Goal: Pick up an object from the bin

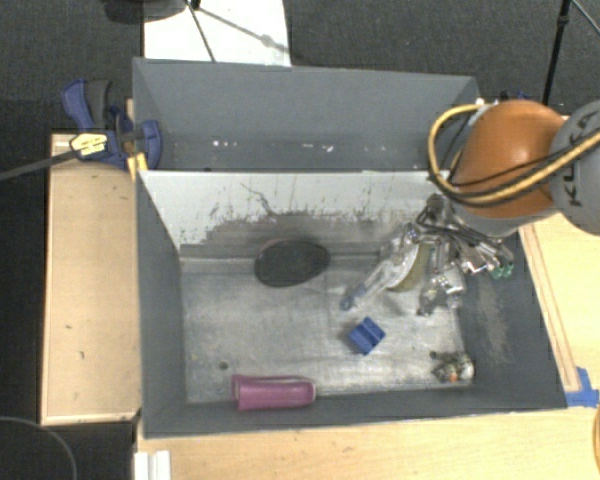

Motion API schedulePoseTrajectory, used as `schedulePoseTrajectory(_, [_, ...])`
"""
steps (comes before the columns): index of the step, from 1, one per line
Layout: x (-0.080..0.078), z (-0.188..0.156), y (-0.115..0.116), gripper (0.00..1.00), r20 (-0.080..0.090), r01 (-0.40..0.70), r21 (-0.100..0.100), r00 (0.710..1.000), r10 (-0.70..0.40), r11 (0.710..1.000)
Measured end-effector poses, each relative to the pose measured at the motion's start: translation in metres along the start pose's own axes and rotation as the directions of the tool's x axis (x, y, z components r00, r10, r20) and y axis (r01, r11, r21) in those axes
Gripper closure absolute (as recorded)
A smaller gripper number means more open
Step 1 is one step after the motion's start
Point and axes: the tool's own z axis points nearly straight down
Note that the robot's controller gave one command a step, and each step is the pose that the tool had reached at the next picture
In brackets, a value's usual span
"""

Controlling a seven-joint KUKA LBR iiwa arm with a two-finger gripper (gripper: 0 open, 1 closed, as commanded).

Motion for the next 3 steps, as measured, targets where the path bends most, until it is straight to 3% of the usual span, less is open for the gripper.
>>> schedulePoseTrajectory(1, [-0.005,0.002,0.07,0.0,-0.003,0.365,-0.006,0.931,-0.365,0.931])
schedulePoseTrajectory(2, [-0.021,0.044,0.056,0.0,0.0,0.521,-0.002,0.854,-0.521,0.854])
schedulePoseTrajectory(3, [-0.022,0.042,0.057,0.0,0.0,0.518,-0.002,0.856,-0.518,0.856])
